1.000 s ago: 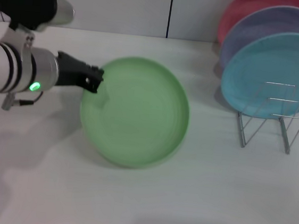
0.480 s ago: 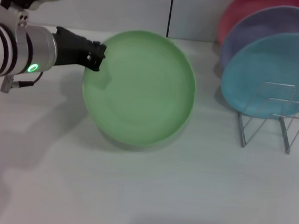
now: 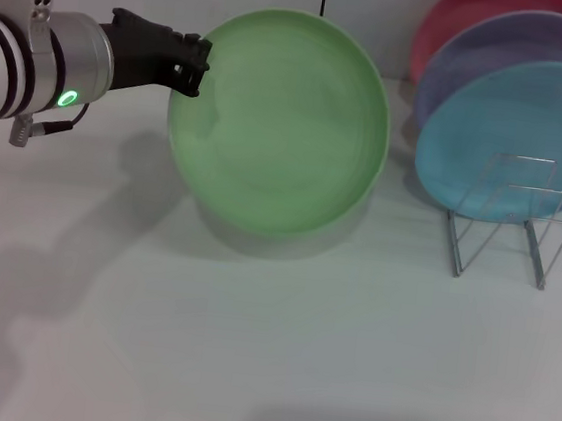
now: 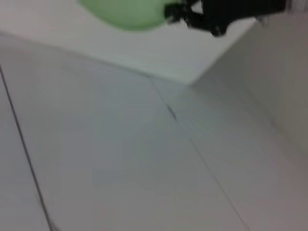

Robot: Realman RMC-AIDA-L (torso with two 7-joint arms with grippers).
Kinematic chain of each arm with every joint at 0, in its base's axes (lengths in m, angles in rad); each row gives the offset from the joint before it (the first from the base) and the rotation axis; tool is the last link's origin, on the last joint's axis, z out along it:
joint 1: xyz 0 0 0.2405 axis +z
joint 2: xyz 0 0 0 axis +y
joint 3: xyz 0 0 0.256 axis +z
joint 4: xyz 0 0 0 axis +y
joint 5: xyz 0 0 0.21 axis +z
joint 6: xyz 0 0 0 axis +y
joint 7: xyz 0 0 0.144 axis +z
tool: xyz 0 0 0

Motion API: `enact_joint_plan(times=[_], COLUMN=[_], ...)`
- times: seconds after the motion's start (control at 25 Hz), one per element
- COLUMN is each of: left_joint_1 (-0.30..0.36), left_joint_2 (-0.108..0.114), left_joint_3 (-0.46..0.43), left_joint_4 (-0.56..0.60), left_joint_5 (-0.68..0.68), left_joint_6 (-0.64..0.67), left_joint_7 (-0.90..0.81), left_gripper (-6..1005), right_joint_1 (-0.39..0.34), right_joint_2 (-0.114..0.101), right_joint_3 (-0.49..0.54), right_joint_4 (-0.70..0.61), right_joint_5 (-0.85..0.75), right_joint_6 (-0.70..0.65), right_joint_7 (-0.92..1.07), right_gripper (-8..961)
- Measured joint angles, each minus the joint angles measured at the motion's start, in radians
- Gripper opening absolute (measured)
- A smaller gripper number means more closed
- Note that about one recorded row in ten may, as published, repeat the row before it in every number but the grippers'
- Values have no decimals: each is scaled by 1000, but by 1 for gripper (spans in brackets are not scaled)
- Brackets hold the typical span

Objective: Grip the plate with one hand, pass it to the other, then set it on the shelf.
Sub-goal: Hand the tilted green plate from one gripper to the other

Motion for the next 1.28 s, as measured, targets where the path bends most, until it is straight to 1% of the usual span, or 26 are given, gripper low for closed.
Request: enact_joint_plan(times=[0.04,0.12,0.16,0.2,0.32,0.36,0.52,0.68,0.92,0.96,1.08,1.2,1.28], left_joint_1=[2,8,12,12,12,12,15,21,24,24,27,38,47], left_joint_2=[0,0,1,1,1,1,-1,-1,-1,-2,-1,-1,-2], left_joint_3=[0,0,-6,-6,-13,-13,-13,-11,-5,-3,4,15,22], left_joint_4=[0,1,0,0,-1,-1,-1,-1,5,9,21,34,51], left_joint_5=[-16,-59,-96,-96,-117,-118,-119,-128,-134,-135,-139,-153,-191], left_joint_6=[5,14,17,17,15,15,15,16,19,21,34,66,97], left_joint_7=[14,49,79,79,92,92,93,93,93,94,96,118,154], left_gripper=[37,37,37,37,37,37,37,37,37,37,37,37,37], right_joint_1=[23,50,75,75,98,102,100,105,105,108,110,115,122], right_joint_2=[-5,-6,-7,-7,-7,-4,3,6,11,13,14,15,16], right_joint_3=[12,17,12,12,10,5,1,-11,-79,-104,-128,-149,-153], right_joint_4=[0,1,4,4,17,24,30,70,128,145,160,182,198], right_joint_5=[-51,-128,-210,-210,-291,-305,-289,-267,-260,-260,-260,-260,-260], right_joint_6=[-32,-58,-80,-80,-87,-72,-47,-19,58,81,108,139,150], right_joint_7=[25,57,80,80,89,90,90,84,78,78,78,77,77], right_gripper=[827,827,827,827,828,828,828,828,828,828,828,828,828])
